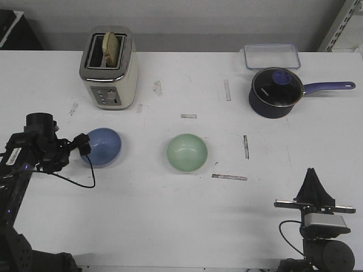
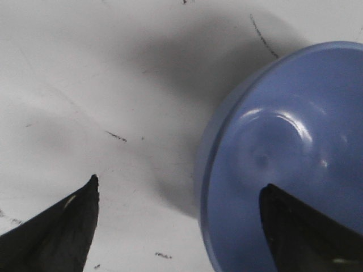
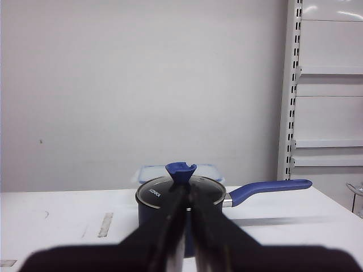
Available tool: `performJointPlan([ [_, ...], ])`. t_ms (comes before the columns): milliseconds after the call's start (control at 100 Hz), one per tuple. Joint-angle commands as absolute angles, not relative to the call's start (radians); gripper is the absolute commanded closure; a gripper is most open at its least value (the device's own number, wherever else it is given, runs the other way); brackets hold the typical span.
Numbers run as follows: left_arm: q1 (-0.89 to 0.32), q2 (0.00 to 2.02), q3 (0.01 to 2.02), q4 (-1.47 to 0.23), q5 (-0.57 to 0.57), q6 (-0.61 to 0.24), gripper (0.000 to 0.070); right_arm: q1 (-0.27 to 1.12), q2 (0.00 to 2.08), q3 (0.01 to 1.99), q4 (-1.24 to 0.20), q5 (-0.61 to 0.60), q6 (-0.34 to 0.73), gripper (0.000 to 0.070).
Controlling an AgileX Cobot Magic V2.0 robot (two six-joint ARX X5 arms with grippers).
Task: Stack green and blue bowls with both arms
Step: 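Carry the blue bowl with the left gripper over the green bowl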
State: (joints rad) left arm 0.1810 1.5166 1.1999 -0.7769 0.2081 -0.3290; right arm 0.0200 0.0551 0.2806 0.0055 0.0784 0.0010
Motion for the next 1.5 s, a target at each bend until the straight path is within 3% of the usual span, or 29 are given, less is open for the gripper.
performJointPlan([
  [0,0.181,1.554,1.218,-0.757,0.218,-0.330,0.0194,0.020,0.051,0.286,0.015,0.079,0.010,0.0700],
  [200,0.167,1.608,1.218,-0.730,0.222,-0.329,0.0407,0.020,0.051,0.286,0.015,0.079,0.010,0.0699],
  [400,0.153,1.609,1.222,-0.733,0.222,-0.330,0.0697,0.020,0.051,0.286,0.015,0.079,0.010,0.0700],
  [720,0.032,1.609,1.386,-0.842,0.225,-0.361,0.0700,0.020,0.051,0.286,0.015,0.079,0.010,0.0699],
  [850,-0.038,1.609,1.463,-0.834,0.295,-0.391,0.0700,0.020,0.051,0.286,0.015,0.079,0.010,0.0700],
  [1020,-0.185,1.609,1.503,-0.730,0.324,-0.439,0.0700,0.020,0.051,0.286,0.015,0.079,0.010,0.0700],
  [1270,-0.417,1.677,1.503,-0.587,0.324,-0.439,0.0699,0.020,0.051,0.286,0.015,0.079,0.010,0.0699],
  [1490,-0.515,1.745,1.503,-0.577,0.324,-0.439,0.0696,0.020,0.051,0.286,0.015,0.079,0.010,0.0699],
])
